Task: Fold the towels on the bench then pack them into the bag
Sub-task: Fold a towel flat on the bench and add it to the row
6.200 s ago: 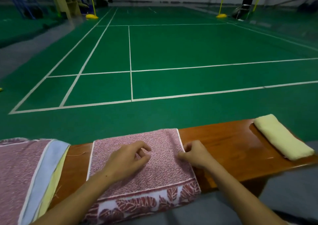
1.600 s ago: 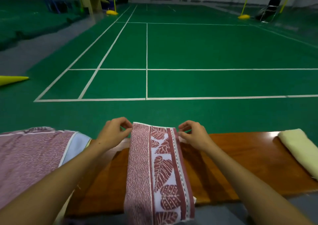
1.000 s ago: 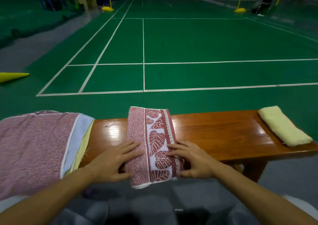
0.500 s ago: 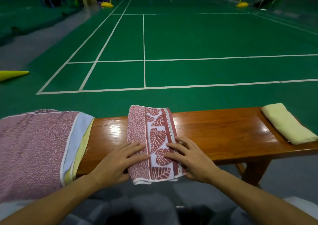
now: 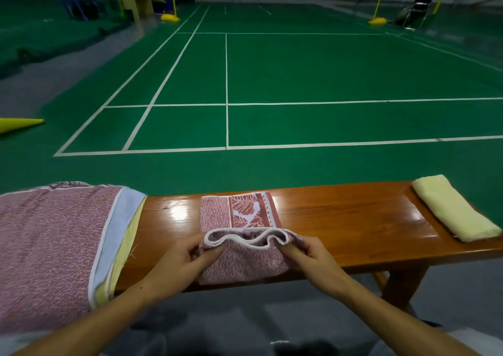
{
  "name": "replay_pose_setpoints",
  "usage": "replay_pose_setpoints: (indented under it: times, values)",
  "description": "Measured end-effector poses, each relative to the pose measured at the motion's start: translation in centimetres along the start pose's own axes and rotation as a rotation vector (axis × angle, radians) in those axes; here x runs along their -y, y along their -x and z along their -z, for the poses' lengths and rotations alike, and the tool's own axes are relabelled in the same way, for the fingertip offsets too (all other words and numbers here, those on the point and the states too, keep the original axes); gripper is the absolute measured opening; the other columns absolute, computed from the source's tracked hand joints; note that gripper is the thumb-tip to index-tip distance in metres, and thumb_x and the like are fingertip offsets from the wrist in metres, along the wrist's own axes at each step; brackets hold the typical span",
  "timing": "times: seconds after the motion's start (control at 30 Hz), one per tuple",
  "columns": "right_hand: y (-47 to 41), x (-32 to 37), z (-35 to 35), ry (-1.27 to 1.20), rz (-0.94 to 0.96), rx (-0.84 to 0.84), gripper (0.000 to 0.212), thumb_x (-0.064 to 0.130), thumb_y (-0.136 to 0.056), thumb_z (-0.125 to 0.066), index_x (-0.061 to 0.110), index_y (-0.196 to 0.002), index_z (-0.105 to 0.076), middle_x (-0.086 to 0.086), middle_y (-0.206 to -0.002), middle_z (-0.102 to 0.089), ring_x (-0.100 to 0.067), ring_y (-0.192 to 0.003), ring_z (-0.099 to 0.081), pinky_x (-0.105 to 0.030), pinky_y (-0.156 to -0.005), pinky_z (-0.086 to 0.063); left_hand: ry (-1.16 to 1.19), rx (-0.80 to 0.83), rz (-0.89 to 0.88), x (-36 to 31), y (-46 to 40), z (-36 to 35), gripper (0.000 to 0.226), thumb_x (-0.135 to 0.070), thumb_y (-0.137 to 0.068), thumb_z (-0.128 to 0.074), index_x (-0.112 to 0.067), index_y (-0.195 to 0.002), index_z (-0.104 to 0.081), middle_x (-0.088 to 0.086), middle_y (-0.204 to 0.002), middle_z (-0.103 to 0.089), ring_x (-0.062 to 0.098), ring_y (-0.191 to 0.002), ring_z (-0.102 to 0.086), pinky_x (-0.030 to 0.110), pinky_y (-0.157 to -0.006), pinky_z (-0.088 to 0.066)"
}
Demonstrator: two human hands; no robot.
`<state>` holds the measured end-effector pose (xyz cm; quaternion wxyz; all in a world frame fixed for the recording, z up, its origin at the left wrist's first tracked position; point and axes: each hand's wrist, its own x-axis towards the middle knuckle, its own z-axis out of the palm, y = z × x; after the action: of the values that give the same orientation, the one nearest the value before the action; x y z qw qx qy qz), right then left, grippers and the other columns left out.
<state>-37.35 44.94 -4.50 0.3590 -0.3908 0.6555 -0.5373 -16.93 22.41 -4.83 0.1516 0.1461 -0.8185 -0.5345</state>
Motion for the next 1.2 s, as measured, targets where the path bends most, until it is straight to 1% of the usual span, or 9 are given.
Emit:
replay_pose_setpoints:
  times: [0.13,0.23,0.37,0.5,0.63,0.77,0.9,1.03,1.2]
  values:
    - [-1.9,0.9,-0.6,-0.144,-0.14,-0.119,0.033,0.037,-0.102,-0.057,0.015,-0.118,-0.074,0.0,-0.105,-0.079,-0.016,-0.096,-0.075,-0.023,-0.074,-0.057,0.213,-0.048,0.104,-1.0,-1.3,-0.1,0.035,-0.029,-0.102,-0.059,-0.025,-0.136,-0.064,-0.001,-0.124,-0.073,0.021,-0.112,-0.071,0.038,-0.088,-0.061]
    - [-4.5,0.9,-1.0,-0.172,-0.194,-0.282,0.033,0.042,-0.099,-0.062,0.012,-0.1,-0.077,-0.002,-0.09,-0.079,-0.019,-0.085,-0.074,-0.024,-0.068,-0.054,0.248,-0.171,0.201,-1.1,-3.0,0.1,0.03,-0.029,-0.103,-0.058,-0.021,-0.131,-0.065,-0.001,-0.114,-0.076,0.019,-0.104,-0.074,0.028,-0.075,-0.061]
    - [-8.2,1.1,-0.8,-0.182,-0.209,-0.319,0.034,0.042,-0.086,-0.082,0.015,-0.106,-0.077,-0.003,-0.097,-0.081,-0.022,-0.091,-0.078,-0.041,-0.084,-0.063,0.082,-0.372,0.256,0.1,-6.3,0.3,0.019,-0.029,-0.105,-0.059,-0.024,-0.12,-0.069,-0.011,-0.104,-0.073,0.0,-0.092,-0.07,0.018,-0.071,-0.054]
    - [-11.1,-0.3,-0.1,0.011,-0.181,-0.383,0.028,0.033,-0.082,-0.088,0.021,-0.106,-0.077,0.002,-0.097,-0.081,-0.02,-0.087,-0.078,-0.053,-0.085,-0.063,0.017,-0.421,0.317,2.3,-8.8,1.5,0.024,-0.037,-0.099,-0.068,-0.02,-0.116,-0.072,-0.007,-0.103,-0.078,0.01,-0.093,-0.075,0.044,-0.085,-0.063]
    - [-12.9,-1.7,0.4,0.14,-0.154,-0.49,0.026,0.034,-0.084,-0.086,0.015,-0.1,-0.078,0.003,-0.094,-0.079,-0.015,-0.087,-0.075,-0.05,-0.089,-0.06,-0.058,-0.374,0.435,3.6,-9.8,2.6,0.029,-0.043,-0.092,-0.076,-0.019,-0.106,-0.068,-0.004,-0.093,-0.078,0.021,-0.09,-0.076,0.044,-0.085,-0.061]
    - [-12.2,-0.4,1.6,0.697,-0.022,-0.599,0.042,0.049,-0.095,-0.07,0.019,-0.125,-0.066,0.008,-0.116,-0.068,-0.008,-0.106,-0.062,-0.035,-0.097,-0.054,-0.731,-0.42,0.227,1.7,-9.0,2.7,0.04,-0.046,-0.099,-0.064,-0.021,-0.13,-0.059,-0.008,-0.117,-0.064,0.016,-0.105,-0.063,0.032,-0.08,-0.05]
    - [-11.0,0.3,-1.2,0.908,0.284,-0.225,0.036,0.035,-0.105,-0.056,0.023,-0.139,-0.058,0.007,-0.143,-0.056,-0.005,-0.13,-0.048,-0.033,-0.115,-0.043,-0.997,-0.174,-0.212,0.9,-7.1,-1.4,0.056,-0.058,-0.104,-0.042,-0.022,-0.144,-0.056,-0.002,-0.146,-0.059,0.019,-0.138,-0.053,0.04,-0.116,-0.042]
    - [-10.1,-2.9,-2.7,1.095,0.265,0.061,0.072,0.057,-0.108,-0.035,0.019,-0.165,-0.018,0.0,-0.174,-0.014,-0.014,-0.16,-0.01,-0.04,-0.131,-0.008,-1.11,0.136,-0.031,3.0,-6.4,-2.9,0.089,-0.077,-0.101,-0.015,-0.017,-0.167,-0.008,0.006,-0.173,-0.004,0.024,-0.16,0.001,0.045,-0.126,0.005]
    - [-10.3,-4.3,-0.9,1.179,0.136,0.082,0.088,0.081,-0.1,-0.017,0.027,-0.167,0.004,0.008,-0.174,0.007,-0.003,-0.158,0.014,-0.048,-0.13,0.002,-1.078,0.188,0.068,3.8,-6.3,-2.2,0.095,-0.085,-0.094,-0.005,-0.024,-0.163,0.016,-0.001,-0.169,0.025,0.019,-0.156,0.024,0.041,-0.129,0.01]
